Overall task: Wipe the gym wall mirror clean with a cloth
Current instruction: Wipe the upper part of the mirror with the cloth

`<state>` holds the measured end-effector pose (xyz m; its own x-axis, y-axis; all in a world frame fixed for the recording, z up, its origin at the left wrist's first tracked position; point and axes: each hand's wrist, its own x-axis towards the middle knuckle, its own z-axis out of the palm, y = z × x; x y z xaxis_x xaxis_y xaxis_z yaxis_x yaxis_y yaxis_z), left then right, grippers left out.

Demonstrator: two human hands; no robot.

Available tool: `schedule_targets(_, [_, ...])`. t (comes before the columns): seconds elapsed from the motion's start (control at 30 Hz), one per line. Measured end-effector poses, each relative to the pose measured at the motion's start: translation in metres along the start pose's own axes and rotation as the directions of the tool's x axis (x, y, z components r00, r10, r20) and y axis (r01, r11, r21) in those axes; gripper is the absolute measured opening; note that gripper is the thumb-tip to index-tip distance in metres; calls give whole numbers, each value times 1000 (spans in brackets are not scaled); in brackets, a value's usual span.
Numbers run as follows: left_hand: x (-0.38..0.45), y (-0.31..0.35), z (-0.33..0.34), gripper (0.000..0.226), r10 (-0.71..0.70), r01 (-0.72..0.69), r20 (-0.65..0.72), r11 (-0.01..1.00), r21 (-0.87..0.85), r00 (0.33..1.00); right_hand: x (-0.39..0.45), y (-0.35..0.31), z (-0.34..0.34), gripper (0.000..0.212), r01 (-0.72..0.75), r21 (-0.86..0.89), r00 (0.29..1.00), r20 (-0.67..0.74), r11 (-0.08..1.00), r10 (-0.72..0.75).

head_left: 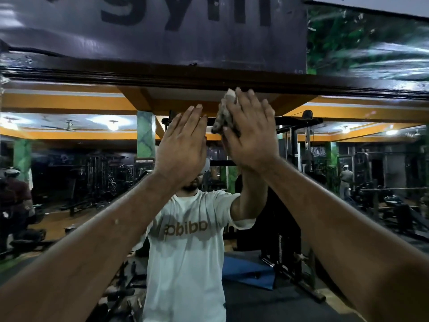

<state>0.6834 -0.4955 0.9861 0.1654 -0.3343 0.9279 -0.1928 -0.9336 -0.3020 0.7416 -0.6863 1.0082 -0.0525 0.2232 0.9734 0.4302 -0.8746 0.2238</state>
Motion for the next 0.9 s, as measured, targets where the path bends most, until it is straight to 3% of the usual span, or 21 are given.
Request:
schedule_targets(0.13, [-1,-11,-7,54,-15,14,-21,999,-37,1000,12,-17,-1,67,-252,40,964,-77,967,254])
schedule_targets(0.27, [-5,-27,-15,59,6,-6,-3,999,-38,1000,9,-43,3,66,37,59,999,26,998,-38])
schedule_targets(0.3, [-6,-30,-17,58,14,-14,7,999,-35,1000,11,-38,1,66,46,52,998,34,998,-48])
schedule_targets(0.43, [-14,-45,-24,56,-36,36,-22,999,-15,999,21,-52,3,67,-243,41,969,-42,969,244])
schedule_targets(0.47, [-16,-48,-26,57,-50,50,-31,999,-16,998,22,-67,6,69,-232,41,972,-37,972,233])
schedule_targets(0.57, [-21,-56,-30,62,-45,44,-11,997,-67,999,16,-89,13,68,23,55,999,27,998,-24])
schedule_targets(0.63, [-24,-64,-32,58,-22,21,-12,997,-75,1000,17,-79,10,68,55,69,998,28,996,-58])
schedule_targets(0.73, [-31,-75,-35,57,-28,27,-12,999,-47,1000,18,-85,14,70,-237,72,970,-36,969,240])
schedule_targets(0.77, [-32,-76,-37,60,-33,33,1,998,-55,999,19,-96,17,70,-272,68,960,-52,960,276])
schedule_targets(0.9, [-38,-81,-42,62,-26,27,8,992,-123,1000,9,-113,19,69,36,53,998,52,998,-39])
